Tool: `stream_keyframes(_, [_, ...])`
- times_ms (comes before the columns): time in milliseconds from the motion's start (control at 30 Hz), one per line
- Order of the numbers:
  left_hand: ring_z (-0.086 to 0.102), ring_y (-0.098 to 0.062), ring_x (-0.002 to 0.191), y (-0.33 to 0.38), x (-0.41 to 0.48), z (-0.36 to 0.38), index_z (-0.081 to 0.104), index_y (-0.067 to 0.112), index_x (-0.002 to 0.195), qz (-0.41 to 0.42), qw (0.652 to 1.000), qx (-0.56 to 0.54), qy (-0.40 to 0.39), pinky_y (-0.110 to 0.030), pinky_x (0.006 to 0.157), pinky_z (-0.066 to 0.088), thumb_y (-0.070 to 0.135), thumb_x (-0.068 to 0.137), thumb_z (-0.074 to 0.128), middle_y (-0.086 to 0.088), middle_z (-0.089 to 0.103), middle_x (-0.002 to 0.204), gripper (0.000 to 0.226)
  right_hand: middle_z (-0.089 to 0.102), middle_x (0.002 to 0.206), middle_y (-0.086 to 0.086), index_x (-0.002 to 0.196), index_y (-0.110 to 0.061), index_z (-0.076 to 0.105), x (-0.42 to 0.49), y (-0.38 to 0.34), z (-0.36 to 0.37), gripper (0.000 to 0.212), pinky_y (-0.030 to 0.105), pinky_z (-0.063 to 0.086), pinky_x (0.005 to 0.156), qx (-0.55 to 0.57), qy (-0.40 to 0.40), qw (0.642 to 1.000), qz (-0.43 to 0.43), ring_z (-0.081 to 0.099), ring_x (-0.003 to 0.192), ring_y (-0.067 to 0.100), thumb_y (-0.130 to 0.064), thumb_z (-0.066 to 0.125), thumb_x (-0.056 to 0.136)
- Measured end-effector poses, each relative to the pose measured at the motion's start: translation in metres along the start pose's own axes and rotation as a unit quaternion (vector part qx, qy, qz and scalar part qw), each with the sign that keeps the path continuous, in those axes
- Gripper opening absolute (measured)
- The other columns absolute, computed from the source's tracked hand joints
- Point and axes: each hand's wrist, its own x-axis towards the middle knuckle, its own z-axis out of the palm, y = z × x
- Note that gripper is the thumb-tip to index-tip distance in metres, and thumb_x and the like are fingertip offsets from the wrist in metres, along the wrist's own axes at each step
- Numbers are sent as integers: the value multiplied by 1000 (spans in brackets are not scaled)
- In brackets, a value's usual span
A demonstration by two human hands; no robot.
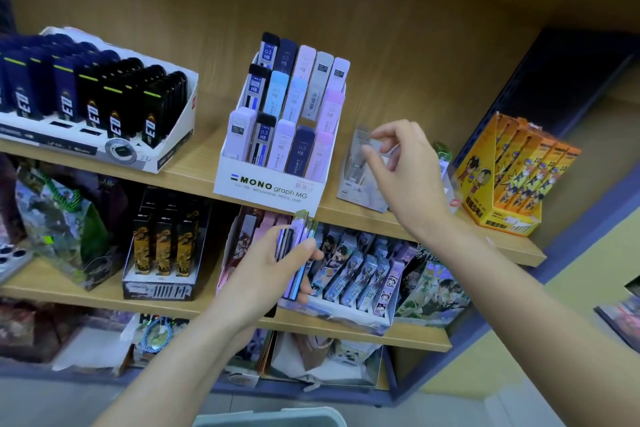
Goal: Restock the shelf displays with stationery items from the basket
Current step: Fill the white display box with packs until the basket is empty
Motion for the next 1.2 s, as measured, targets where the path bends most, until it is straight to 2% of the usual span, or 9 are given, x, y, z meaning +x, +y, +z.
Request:
stream_keyframes(100, [51, -9, 45, 0, 0, 0, 58, 13, 109, 12, 1000, 6, -10, -19, 46, 44, 24, 95, 53, 10, 65, 60, 19, 54, 72, -12, 87, -24, 57, -33, -20, -1, 15, 14, 37, 59, 53, -115, 991, 53, 48, 62, -1, -34, 51, 95])
stream_keyframes(200, [53, -7, 47, -2, -1, 2, 58, 18, 110, 33, 999, 15, -26, -18, 47, 44, 20, 94, 55, 7, 66, 64, 16, 65, 76, -4, 84, -23, 63, -58, -32, 4, 24, 17, 46, 58, 129, -278, 938, 163, 56, 61, -1, -42, 52, 93])
stream_keyframes(433, [58, -5, 52, -7, 1, 2, 57, 24, 111, 54, 996, 58, -36, -19, 50, 47, 18, 91, 59, 8, 63, 63, 22, 68, 74, 4, 87, -20, 65, -62, -32, -4, 8, 17, 55, 63, 292, -301, 873, 248, 66, 62, 7, -18, 59, 92])
stream_keyframes(567, [61, -11, 56, -6, 0, 6, 57, 26, 110, 66, 992, 83, -71, -24, 53, 54, 17, 92, 56, -3, 68, 83, 20, 67, 69, -2, 89, -20, 64, -64, -34, -15, 6, 16, 55, 63, 296, -292, 875, 247, 66, 60, 6, -16, 60, 91])
stream_keyframes(700, [61, -18, 57, -10, -1, 12, 57, 27, 107, 110, 982, 139, -65, -27, 51, 54, 17, 93, 57, -9, 67, 84, 18, 70, 77, 3, 91, -19, 63, -71, -29, -22, 10, 19, 56, 64, 292, -285, 872, 271, 67, 64, 9, -15, 69, 84])
stream_keyframes(900, [70, -23, 66, -10, -6, 27, 57, 25, 104, 109, 986, 92, -90, -41, 65, 60, 21, 92, 56, 0, 70, 89, 13, 69, 73, 4, 90, -17, 64, -74, -22, -40, 16, 17, 56, 65, 312, -273, 863, 290, 67, 61, 11, -5, 70, 81])
stream_keyframes(1000, [72, -26, 70, -8, -5, 34, 57, 21, 104, 104, 989, 51, -86, -38, 63, 60, 24, 90, 55, -4, 69, 93, 15, 71, 79, 4, 97, -13, 67, -72, -16, -53, 16, 15, 55, 65, 299, -267, 872, 282, 69, 65, 11, -5, 68, 83])
stream_keyframes(1100, [65, -25, 54, -7, -1, 37, 53, 13, 102, 87, 995, 8, -39, -33, 50, 57, 18, 94, 51, -9, 68, 86, 10, 72, 90, 6, 97, -19, 67, -59, -2, -73, 16, 15, 55, 65, 244, -170, 917, 265, 69, 65, 10, -8, 66, 85])
stream_keyframes(1200, [50, -18, 43, -12, 3, 39, 53, 15, 96, 89, 996, 27, -16, -26, 42, 44, 21, 95, 50, -6, 62, 73, 6, 70, 91, 5, 93, -22, 64, -33, 29, -92, 14, 23, 56, 73, 114, 23, 979, 164, 69, 75, 18, -8, 64, 88])
